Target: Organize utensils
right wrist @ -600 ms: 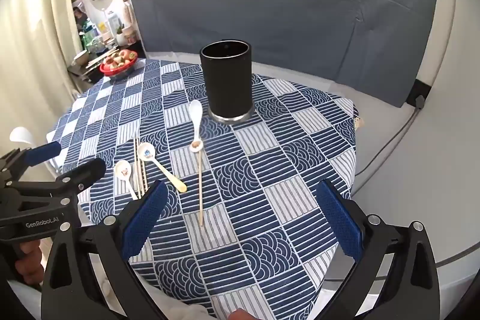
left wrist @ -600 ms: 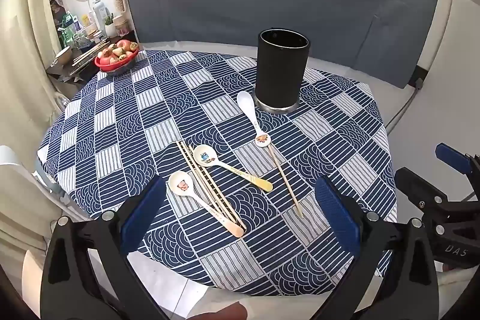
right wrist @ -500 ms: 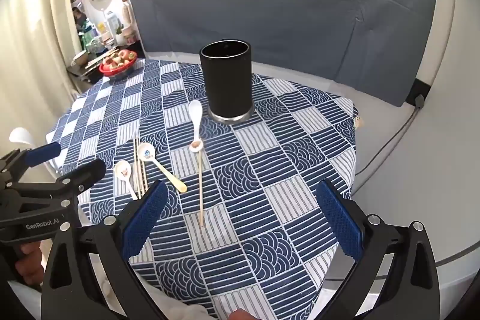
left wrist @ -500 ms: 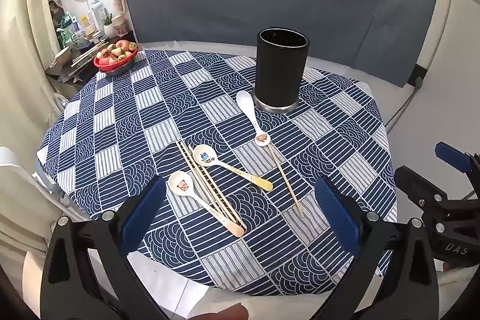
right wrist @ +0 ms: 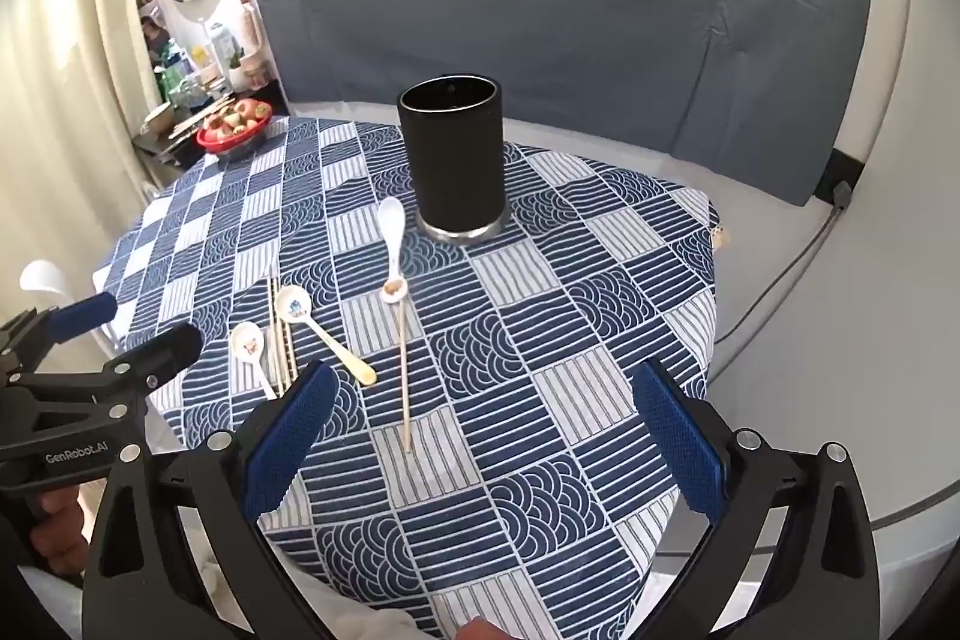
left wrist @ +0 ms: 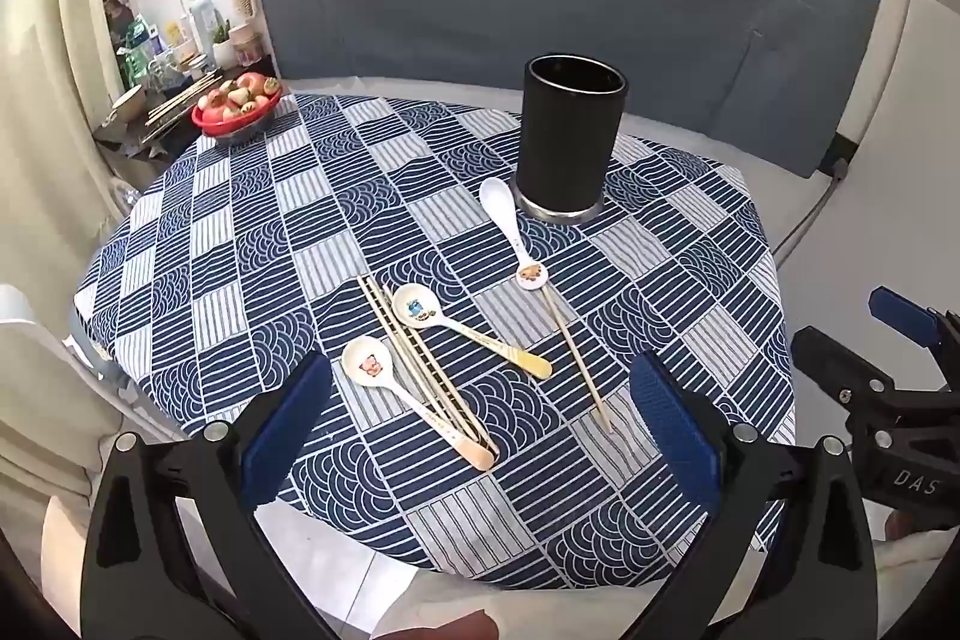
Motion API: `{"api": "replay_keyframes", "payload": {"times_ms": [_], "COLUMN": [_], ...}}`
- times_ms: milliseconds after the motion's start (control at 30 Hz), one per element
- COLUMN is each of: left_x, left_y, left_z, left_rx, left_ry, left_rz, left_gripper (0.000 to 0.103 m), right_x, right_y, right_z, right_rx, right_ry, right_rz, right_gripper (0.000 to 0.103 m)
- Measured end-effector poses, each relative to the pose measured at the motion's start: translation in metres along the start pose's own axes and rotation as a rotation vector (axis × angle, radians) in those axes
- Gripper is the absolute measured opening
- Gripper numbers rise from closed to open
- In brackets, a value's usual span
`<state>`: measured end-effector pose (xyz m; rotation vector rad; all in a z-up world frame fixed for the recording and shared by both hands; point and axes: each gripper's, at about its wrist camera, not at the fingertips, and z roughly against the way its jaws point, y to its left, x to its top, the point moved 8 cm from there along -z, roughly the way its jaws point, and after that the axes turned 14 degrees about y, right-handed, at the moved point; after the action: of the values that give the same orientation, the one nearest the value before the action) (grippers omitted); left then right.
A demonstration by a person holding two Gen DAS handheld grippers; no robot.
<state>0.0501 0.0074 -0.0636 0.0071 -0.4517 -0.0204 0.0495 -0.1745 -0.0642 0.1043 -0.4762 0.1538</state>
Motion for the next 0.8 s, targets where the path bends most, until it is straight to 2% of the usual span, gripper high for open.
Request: {"api": "replay_keyframes", "payload": {"times_ms": [800], "left_x": [0.0023], "left_y": [0.0017], "left_z": [-0.0039], "left_rx": [0.022], "left_ry": [0.015], "left_rz": [0.002], "left_gripper": [0.097], "right_x": [0.003], "right_y": [-0.0056], "right_z": [-0.0073], "right_rx": [0.013], "right_ry": [0.022], "right_rz": [-0.024], "right_gripper": [0.095]}}
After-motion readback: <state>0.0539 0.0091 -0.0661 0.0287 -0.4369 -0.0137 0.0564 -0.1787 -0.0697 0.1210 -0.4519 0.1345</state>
